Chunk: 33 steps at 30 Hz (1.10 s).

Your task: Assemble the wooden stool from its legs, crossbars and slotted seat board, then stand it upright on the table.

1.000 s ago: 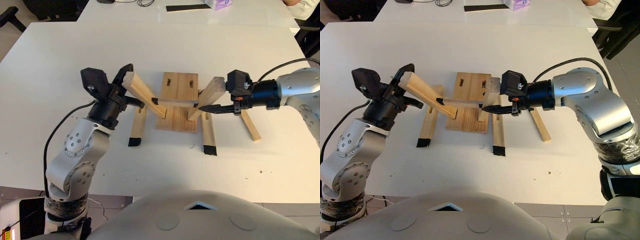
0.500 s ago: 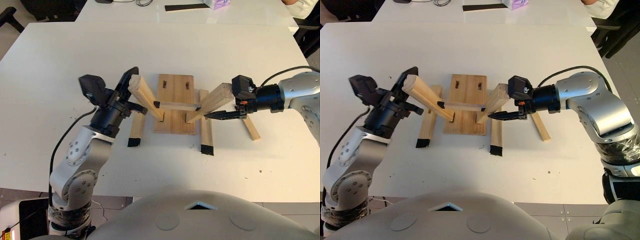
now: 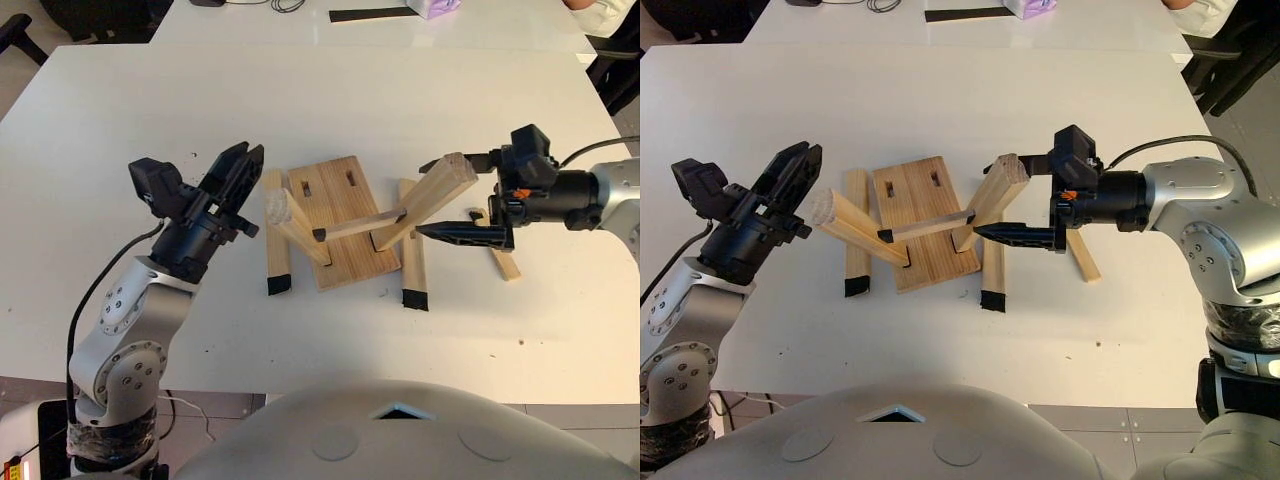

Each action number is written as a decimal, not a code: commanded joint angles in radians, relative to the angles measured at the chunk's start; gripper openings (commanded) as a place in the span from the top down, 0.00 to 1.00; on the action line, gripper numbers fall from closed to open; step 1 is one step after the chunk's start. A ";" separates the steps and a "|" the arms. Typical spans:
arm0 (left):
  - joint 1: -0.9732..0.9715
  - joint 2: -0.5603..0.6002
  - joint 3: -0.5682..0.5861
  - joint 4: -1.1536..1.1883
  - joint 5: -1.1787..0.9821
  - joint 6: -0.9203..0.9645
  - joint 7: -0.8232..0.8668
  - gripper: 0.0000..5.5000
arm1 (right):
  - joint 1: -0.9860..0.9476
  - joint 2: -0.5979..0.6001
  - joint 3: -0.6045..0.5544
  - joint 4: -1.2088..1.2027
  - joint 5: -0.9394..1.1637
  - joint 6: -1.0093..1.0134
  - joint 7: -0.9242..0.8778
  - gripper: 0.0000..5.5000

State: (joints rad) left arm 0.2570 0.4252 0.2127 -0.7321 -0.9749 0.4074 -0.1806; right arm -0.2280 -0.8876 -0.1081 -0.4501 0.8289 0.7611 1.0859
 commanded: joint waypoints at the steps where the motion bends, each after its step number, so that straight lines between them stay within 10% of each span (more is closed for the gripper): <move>1: 0.107 -0.049 0.023 -0.022 -0.012 -0.004 0.024 0.76 | 0.169 -0.065 -0.165 -0.021 0.019 0.028 0.007 0.16; 6: 0.277 -0.144 -0.038 -0.079 0.106 -0.016 0.119 0.79 | 0.296 -0.018 -0.194 -0.080 -0.042 0.013 -0.102 0.19; 20: 0.454 -0.129 -0.385 -0.315 0.729 -0.016 0.371 1.00 | 0.475 0.579 0.046 -0.560 -0.339 0.056 -1.048 0.59; 33: 0.141 -0.258 -0.554 -0.311 0.950 0.185 0.413 1.00 | 0.313 0.667 0.262 -0.529 -0.448 0.101 -1.155 0.99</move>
State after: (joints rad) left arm 0.4464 0.1830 -0.3285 -1.0454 -0.0360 0.5284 0.2516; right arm 0.0744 -0.2342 0.1225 -0.9830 0.3973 0.8522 -0.0572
